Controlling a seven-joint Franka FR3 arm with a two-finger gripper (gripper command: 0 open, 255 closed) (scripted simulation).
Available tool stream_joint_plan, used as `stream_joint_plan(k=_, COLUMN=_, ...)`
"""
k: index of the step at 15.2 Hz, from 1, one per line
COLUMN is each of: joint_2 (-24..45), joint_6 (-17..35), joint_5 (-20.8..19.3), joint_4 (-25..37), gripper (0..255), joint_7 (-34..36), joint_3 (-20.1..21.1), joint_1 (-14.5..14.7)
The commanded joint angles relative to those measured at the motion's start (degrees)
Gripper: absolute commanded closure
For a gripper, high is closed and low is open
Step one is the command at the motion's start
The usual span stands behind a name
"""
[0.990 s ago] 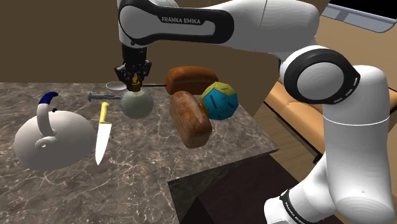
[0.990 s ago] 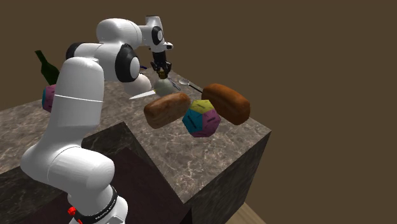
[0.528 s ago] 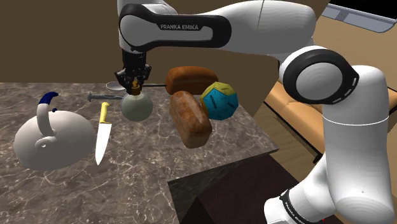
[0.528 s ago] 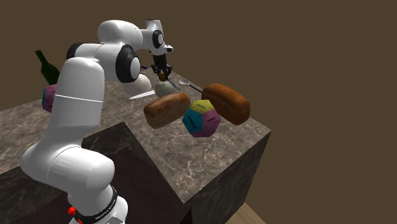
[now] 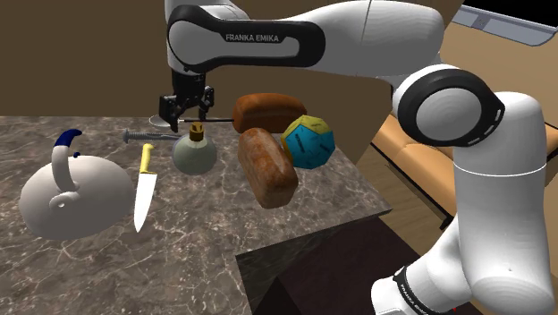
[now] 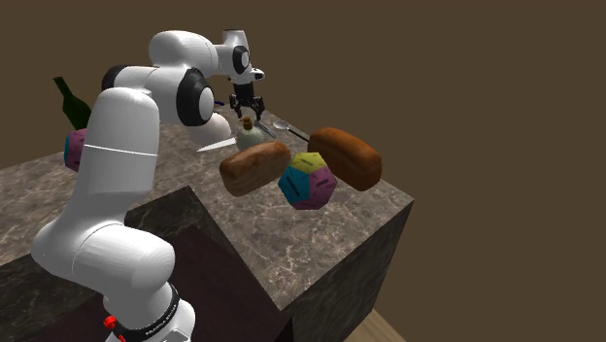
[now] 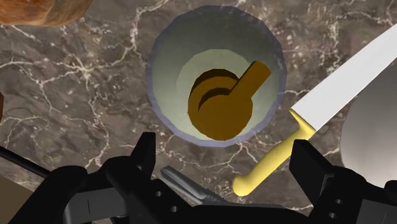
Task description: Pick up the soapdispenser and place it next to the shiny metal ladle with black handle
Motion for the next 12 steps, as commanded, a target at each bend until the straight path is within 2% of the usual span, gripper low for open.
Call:
stream_joint_plan(k=1, joint_2=-0.01, joint_6=0.02, joint_5=0.0, joint_4=-0.02, gripper=0, joint_7=0.0, joint_3=0.0, joint_1=0.0)
stream_joint_plan(k=5, joint_2=-0.38, joint_6=-7.01, joint_5=0.2, joint_4=6.66, gripper=0, joint_7=-0.36, joint_3=0.13, joint_1=0.53)
stream_joint_plan(k=12, joint_2=-0.38, joint_6=-7.01, joint_5=0.2, joint_4=6.67, gripper=0, joint_7=-0.36, joint_3=0.13, joint_1=0.53)
